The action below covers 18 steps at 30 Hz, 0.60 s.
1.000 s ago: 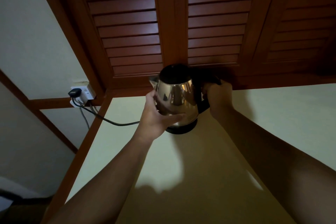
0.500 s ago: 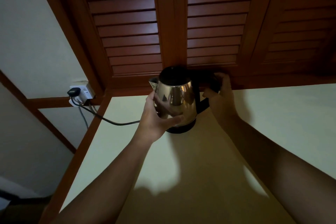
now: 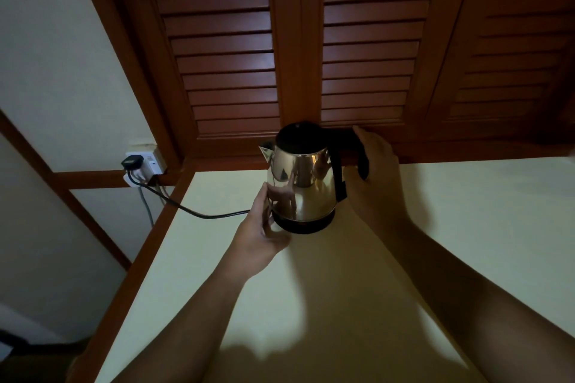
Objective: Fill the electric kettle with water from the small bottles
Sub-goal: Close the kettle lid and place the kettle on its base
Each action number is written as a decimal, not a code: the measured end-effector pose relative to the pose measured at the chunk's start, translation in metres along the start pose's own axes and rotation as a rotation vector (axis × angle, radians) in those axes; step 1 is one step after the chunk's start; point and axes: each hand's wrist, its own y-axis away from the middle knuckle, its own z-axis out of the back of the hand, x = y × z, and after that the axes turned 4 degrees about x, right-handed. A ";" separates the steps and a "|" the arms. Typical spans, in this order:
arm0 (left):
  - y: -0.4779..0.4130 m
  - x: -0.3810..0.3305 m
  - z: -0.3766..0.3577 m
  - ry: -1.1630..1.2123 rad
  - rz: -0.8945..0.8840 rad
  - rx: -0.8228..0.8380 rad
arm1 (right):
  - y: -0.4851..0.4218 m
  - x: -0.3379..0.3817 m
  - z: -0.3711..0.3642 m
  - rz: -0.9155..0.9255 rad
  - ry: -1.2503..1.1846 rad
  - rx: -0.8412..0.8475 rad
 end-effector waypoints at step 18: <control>-0.002 0.011 0.001 -0.101 0.091 -0.015 | 0.005 0.010 0.000 -0.002 0.208 0.086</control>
